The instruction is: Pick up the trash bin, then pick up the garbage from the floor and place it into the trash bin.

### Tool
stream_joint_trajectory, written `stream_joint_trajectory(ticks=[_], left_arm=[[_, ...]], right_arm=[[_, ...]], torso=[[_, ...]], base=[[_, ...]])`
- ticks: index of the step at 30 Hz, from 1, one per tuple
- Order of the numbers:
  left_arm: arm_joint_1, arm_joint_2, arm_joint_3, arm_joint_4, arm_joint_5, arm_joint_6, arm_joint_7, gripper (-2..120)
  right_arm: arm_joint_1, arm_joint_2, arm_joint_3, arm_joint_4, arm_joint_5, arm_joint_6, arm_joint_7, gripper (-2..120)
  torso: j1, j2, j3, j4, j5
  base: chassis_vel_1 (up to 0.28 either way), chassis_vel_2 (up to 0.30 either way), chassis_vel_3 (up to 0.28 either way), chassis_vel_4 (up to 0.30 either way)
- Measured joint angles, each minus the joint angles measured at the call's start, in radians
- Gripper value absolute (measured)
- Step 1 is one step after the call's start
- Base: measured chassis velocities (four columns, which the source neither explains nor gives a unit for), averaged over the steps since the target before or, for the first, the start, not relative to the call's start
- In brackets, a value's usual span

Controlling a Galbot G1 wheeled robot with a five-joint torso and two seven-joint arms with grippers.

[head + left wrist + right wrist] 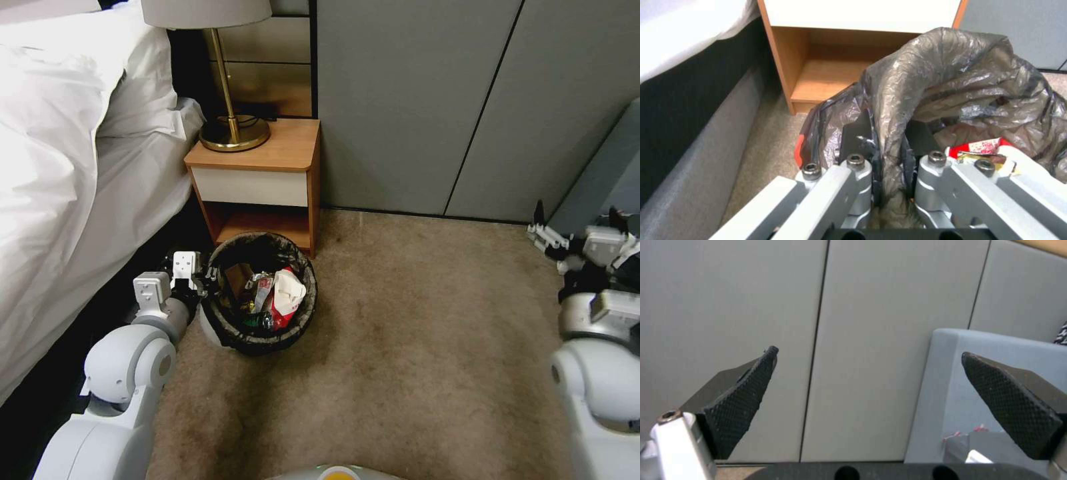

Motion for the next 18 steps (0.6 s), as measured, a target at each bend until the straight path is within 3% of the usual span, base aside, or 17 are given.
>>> stream_joint_trajectory(ticks=[18], left_arm=[[0.014, -0.010, 0.021, -0.015, 0.033, -0.011, -0.007, 5]], right_arm=[[0.008, 0.026, -0.022, -0.035, -0.002, 0.011, 0.002, 100]], torso=[[0.000, 0.000, 0.000, -0.0003, 0.0002]], base=[[0.000, 0.000, 0.000, 0.000]])
